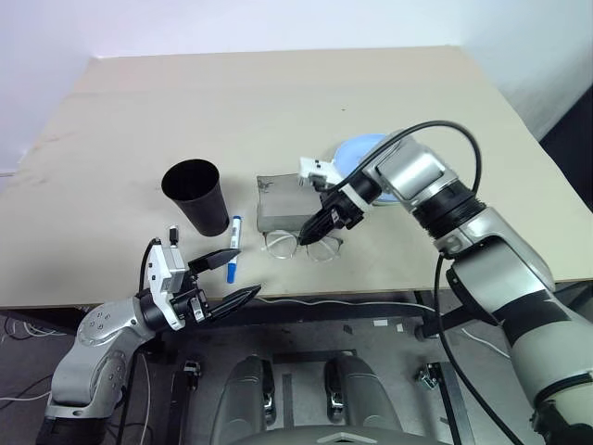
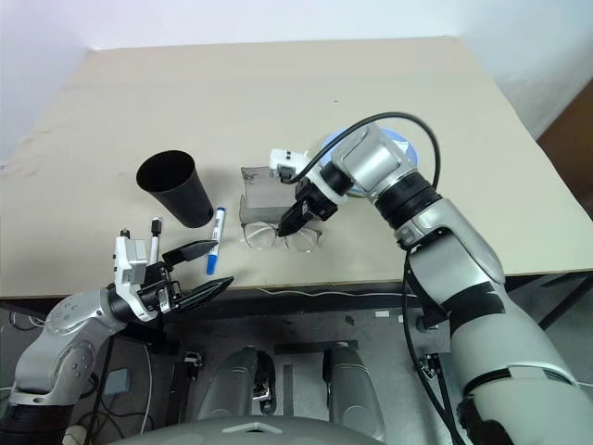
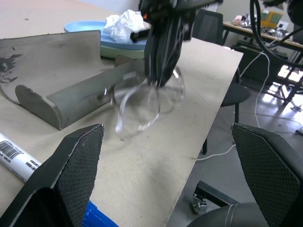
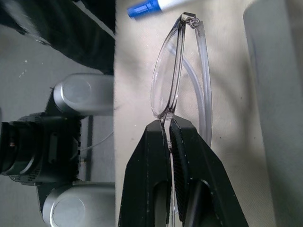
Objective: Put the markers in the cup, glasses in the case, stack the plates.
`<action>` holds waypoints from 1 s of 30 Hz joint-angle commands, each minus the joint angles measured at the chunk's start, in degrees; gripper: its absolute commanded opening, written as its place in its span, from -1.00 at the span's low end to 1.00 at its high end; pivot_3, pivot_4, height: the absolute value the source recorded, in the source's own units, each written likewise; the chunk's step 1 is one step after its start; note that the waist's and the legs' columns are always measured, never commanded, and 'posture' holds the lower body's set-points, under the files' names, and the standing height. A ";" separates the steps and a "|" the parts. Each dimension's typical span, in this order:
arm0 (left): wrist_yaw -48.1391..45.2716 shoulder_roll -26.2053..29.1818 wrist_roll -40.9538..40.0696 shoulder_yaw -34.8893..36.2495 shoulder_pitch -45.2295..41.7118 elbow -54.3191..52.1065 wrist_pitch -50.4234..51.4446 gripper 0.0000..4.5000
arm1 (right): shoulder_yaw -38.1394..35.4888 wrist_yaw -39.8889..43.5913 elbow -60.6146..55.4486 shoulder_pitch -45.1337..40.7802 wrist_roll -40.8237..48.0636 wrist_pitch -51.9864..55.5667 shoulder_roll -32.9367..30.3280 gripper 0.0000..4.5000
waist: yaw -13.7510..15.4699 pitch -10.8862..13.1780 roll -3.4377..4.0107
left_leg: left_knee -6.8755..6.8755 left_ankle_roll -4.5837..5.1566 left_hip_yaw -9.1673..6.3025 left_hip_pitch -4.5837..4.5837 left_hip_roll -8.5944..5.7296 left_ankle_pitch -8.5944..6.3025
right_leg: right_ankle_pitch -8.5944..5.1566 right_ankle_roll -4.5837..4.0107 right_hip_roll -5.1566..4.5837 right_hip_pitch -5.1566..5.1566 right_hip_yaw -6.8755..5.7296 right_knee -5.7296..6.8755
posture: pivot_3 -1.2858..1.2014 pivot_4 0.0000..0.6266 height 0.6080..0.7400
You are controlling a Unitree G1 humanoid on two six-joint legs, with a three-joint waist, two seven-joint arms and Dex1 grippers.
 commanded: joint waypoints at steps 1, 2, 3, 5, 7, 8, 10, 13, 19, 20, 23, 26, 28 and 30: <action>-0.22 0.15 -0.36 0.67 -0.68 -0.88 -0.83 1.00 | -4.38 -0.57 4.00 -4.89 0.13 -3.32 0.79 -0.99 | -0.10 0.00 0.00 | 0.00 0.00 0.00 0.00 0.01 0.00 | 0.00 0.00 0.02 0.00 0.00 0.00 | 0.03 -0.52 -0.06; -0.13 0.13 -0.38 0.63 -0.75 -1.01 -0.77 1.00 | -5.20 -1.61 6.37 -5.78 -0.47 -5.13 1.37 -0.99 | -0.12 0.00 0.00 | -0.01 0.00 0.00 0.00 0.01 0.00 | 0.00 0.00 0.03 0.00 0.00 0.00 | 0.03 -0.52 -0.06; -0.03 0.10 -0.40 0.61 -0.93 -1.03 -0.69 1.00 | -6.21 -3.10 9.25 -6.81 -0.99 -7.19 2.19 -0.99 | -0.12 0.00 0.00 | -0.01 0.00 0.00 0.00 0.01 0.00 | 0.00 0.00 0.04 0.00 0.00 0.00 | 0.03 -0.52 -0.06; 0.16 0.08 -0.46 0.70 -1.16 -1.05 -0.61 1.00 | -8.35 -5.93 14.10 -8.20 -1.83 -12.49 3.77 -0.99 | -0.08 0.00 -0.01 | -0.02 0.00 0.00 0.01 0.01 0.00 | 0.00 0.00 0.05 -0.01 0.00 0.00 | 0.03 -0.52 -0.06; 0.26 0.12 -0.56 0.83 -1.20 -1.10 -0.53 1.00 | -9.94 -8.03 17.97 -9.08 -2.89 -17.56 5.05 -0.99 | -0.08 0.00 -0.01 | -0.02 0.00 0.02 0.00 0.00 0.00 | 0.00 0.00 0.05 0.00 0.00 0.00 | 0.03 -0.52 -0.06; 0.33 0.14 -0.58 0.90 -1.15 -1.18 -0.53 1.00 | -10.69 -9.09 19.91 -9.48 -3.34 -20.15 5.73 -0.99 | -0.09 0.00 -0.01 | -0.02 0.00 0.03 -0.02 0.00 0.00 | 0.00 0.00 0.08 -0.01 0.00 0.00 | 0.03 -0.52 -0.06; 0.51 0.21 -0.66 1.06 -1.01 -1.40 -0.49 1.00 | -12.18 -11.89 24.22 -10.14 -4.29 -25.69 7.29 -0.99 | -0.09 0.01 -0.02 | -0.02 0.00 0.03 -0.04 -0.01 0.00 | 0.00 0.00 0.09 -0.02 0.00 -0.01 | 0.03 -0.52 -0.06; 0.93 0.32 -0.81 1.47 -0.47 -2.07 -0.41 1.00 | -12.07 -14.17 30.17 -10.74 -7.27 -31.52 9.18 -0.99 | -0.13 0.01 -0.02 | -0.02 0.00 0.03 -0.08 -0.02 0.00 | 0.00 0.01 0.10 -0.04 0.00 -0.01 | 0.03 -0.52 -0.06; 1.83 0.53 -1.22 2.59 1.40 -3.73 -0.36 1.00 | -11.65 -15.77 36.70 -11.00 -12.26 -37.84 11.35 -0.99 | -0.26 0.02 -0.01 | -0.01 0.00 0.03 -0.10 -0.01 0.00 | 0.00 0.00 0.10 -0.08 0.00 0.01 | 0.03 -0.52 -0.06; 1.96 0.55 -1.23 2.70 1.70 -3.99 -0.36 1.00 | -11.58 -15.75 37.30 -10.98 -13.00 -38.35 11.53 -0.99 | -0.26 0.02 -0.01 | -0.01 0.00 0.03 -0.10 -0.01 0.00 | 0.00 0.00 0.10 -0.08 0.00 0.01 | 0.03 -0.52 -0.06; 2.36 0.50 -1.23 3.01 2.26 -4.51 -0.29 1.00 | -11.67 -14.68 38.81 -10.97 -14.72 -38.66 12.01 -0.99 | -0.36 0.02 -0.01 | -0.01 0.00 0.02 -0.10 -0.01 0.00 | 0.00 0.00 0.10 -0.08 0.00 0.01 | 0.03 -0.52 -0.06; 2.61 0.43 -1.19 3.20 2.55 -4.82 -0.23 1.00 | -11.35 -12.33 39.66 -10.69 -16.40 -38.77 12.25 -0.99 | -0.44 0.02 -0.01 | -0.01 0.00 0.01 -0.11 0.00 0.00 | 0.00 0.00 0.10 -0.08 0.00 0.02 | 0.03 -0.52 -0.06; 2.77 0.42 -1.29 3.39 2.68 -5.01 -0.14 1.00 | -11.38 -11.49 40.21 -10.87 -17.33 -37.91 12.54 -0.99 | -0.70 0.02 -0.01 | -0.01 0.00 0.02 -0.11 0.00 0.00 | 0.00 0.00 0.10 -0.08 0.00 0.02 | 0.03 -0.52 -0.06; 2.95 0.49 -1.38 3.53 2.86 -5.22 -0.08 1.00 | -11.42 -10.42 40.76 -11.30 -18.13 -36.41 12.86 -0.99 | -1.07 0.02 -0.02 | -0.01 0.00 0.01 -0.11 -0.01 0.00 | 0.00 0.00 0.09 -0.06 0.00 0.02 | 0.03 -0.52 -0.06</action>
